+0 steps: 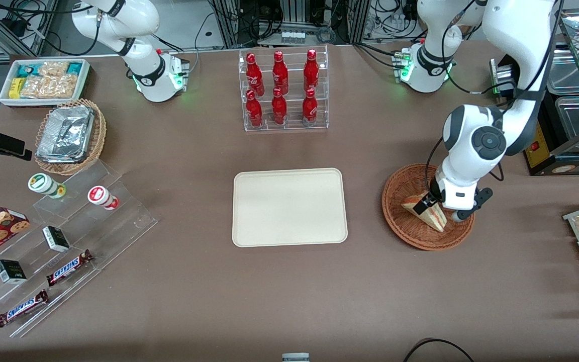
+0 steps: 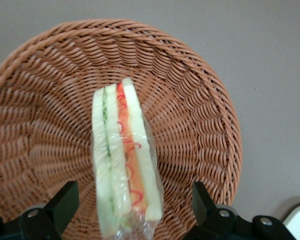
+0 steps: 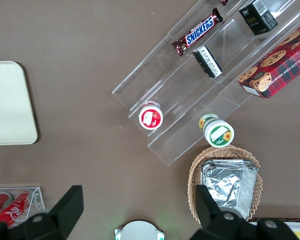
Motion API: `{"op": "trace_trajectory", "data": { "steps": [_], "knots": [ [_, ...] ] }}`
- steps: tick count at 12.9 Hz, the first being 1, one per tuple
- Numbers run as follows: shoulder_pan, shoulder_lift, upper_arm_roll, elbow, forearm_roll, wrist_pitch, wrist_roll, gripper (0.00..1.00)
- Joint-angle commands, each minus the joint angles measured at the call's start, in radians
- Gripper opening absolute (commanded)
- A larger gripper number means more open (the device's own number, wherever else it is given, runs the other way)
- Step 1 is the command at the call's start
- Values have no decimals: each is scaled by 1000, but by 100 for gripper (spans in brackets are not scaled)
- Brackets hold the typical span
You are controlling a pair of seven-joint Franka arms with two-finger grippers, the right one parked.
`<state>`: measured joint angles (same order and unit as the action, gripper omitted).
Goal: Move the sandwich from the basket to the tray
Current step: 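Lower the left gripper and grasp the wrapped sandwich upright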
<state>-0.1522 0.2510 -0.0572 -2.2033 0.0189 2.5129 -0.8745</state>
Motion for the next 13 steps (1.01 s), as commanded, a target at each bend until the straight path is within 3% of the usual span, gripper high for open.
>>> {"op": "trace_trajectory", "data": {
  "steps": [1, 2, 4, 5, 9, 13],
  "knots": [
    [-6, 30, 5, 5, 6, 33, -26, 84],
    [-4, 34, 5, 5, 4, 33, -27, 54],
    [-6, 53, 7, 5, 6, 33, -31, 9],
    [-6, 50, 7, 5, 6, 33, -27, 0],
    [-10, -41, 7, 40, 6, -82, -21, 0],
    [-69, -53, 2, 305, 9, -421, -30, 0]
  ]
}}
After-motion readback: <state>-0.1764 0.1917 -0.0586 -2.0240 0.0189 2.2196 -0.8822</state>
